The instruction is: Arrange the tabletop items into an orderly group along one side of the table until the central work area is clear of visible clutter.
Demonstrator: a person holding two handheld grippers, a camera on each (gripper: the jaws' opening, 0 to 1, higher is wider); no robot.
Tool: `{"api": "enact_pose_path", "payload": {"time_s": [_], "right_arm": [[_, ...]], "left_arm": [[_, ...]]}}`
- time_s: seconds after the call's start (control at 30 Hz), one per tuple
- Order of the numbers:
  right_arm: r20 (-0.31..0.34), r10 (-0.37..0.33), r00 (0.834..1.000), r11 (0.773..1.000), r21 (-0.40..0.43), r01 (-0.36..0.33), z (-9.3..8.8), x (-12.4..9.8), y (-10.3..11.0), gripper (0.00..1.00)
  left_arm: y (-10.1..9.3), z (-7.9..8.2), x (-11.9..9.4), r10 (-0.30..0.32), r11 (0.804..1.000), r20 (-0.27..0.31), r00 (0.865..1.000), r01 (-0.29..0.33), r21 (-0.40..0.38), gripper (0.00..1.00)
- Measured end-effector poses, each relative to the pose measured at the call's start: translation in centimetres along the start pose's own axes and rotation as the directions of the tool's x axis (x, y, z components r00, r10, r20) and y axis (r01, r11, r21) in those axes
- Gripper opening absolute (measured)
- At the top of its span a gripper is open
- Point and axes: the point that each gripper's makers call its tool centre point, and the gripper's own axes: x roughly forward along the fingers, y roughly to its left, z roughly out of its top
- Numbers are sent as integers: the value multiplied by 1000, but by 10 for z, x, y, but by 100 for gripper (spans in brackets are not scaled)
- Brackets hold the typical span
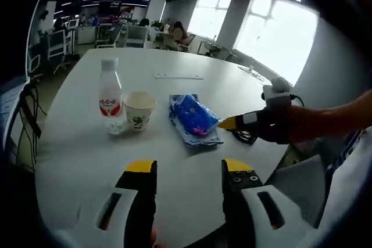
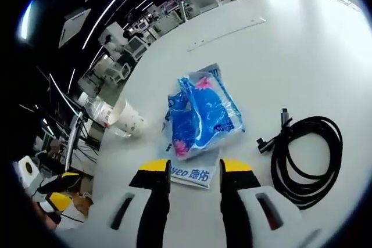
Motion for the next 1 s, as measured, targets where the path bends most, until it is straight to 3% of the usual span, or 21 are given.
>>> {"api": "enact_pose_path", "payload": {"time_s": [0.47,0.6,0.67,0.73,1.0], "right_arm": [[-15,-37,999,991,126,39,1,20,-4,34],[-22,-54,998,990,128,56,2,24,-5,33],[-30,-62,998,991,119,65,2,26,-6,27],[-39,-61,997,988,138,66,2,27,-7,15],[-24,-78,997,983,165,81,4,26,-17,4]], "left_arm": [[-8,-1,1,10,1000,-4,1000,-10,-6,44],[-6,1,-3,21,1000,-1,1000,-21,-9,44],[-4,1,-4,28,1000,1,1000,-28,-11,44],[-3,1,-6,35,999,2,999,-34,-16,44],[-8,-6,-5,30,999,-10,1000,-30,-22,44]]}}
